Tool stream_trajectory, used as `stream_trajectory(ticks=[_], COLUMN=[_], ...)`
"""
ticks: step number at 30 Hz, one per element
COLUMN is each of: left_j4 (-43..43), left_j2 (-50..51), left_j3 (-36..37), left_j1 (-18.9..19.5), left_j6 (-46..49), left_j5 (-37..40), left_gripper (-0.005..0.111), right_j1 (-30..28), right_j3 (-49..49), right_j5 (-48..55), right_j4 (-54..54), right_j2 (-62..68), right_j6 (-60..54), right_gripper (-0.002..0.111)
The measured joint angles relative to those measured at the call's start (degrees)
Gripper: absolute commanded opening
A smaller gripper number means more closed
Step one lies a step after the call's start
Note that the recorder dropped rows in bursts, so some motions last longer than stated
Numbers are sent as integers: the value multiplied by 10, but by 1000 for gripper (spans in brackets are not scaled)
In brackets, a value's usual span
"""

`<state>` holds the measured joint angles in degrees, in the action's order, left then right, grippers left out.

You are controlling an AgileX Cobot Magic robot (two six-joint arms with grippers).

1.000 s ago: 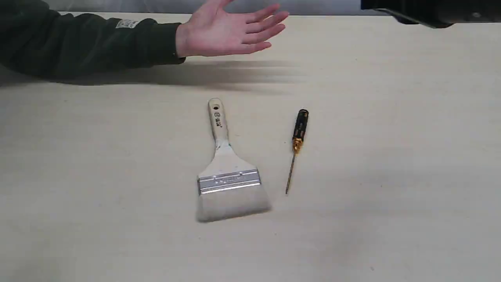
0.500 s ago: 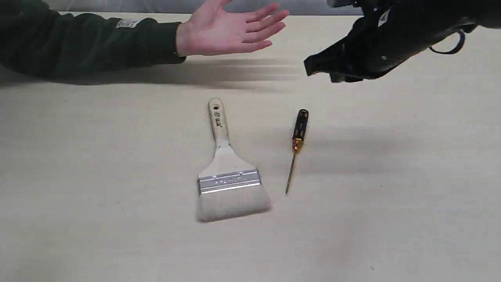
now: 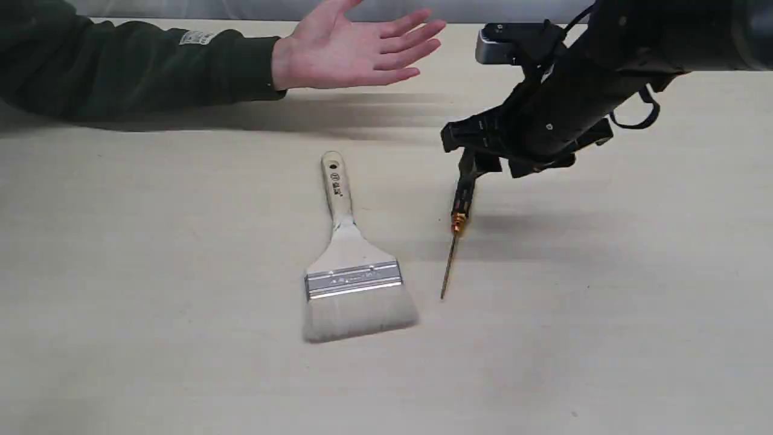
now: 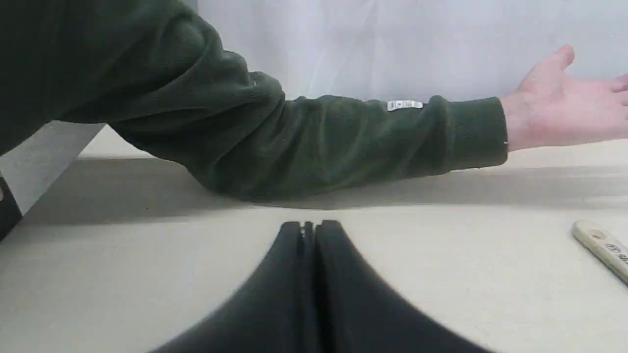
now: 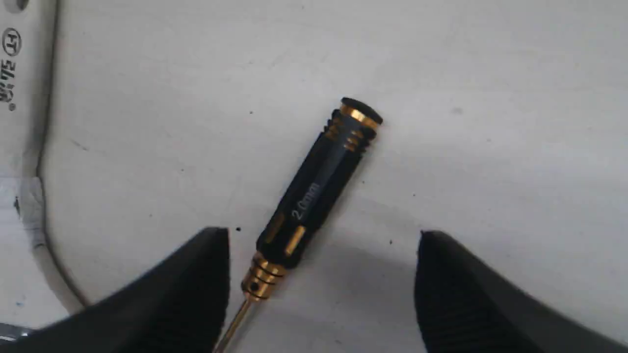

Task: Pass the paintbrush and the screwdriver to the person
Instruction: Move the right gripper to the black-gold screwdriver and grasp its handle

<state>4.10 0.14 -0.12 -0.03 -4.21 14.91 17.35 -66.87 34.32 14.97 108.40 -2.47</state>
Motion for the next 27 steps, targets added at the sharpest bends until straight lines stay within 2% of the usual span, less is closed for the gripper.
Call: stream_trajectory(ticks=[14,21,27], left_j4=[0,0,0], left_j2=[0,0,0], left_j3=[0,0,0], left_j1=[0,0,0], left_j6=[0,0,0], left_j5=[0,0,0], left_gripper=[0,0,0], right_j1=[23,28,28], right_j3=[-2,-45,-61], right_j5=[-21,-3,7], right_j4=[11,13,-6], right_j2=[50,87,110], right_j6=[1,21,46], right_gripper=[56,55,47])
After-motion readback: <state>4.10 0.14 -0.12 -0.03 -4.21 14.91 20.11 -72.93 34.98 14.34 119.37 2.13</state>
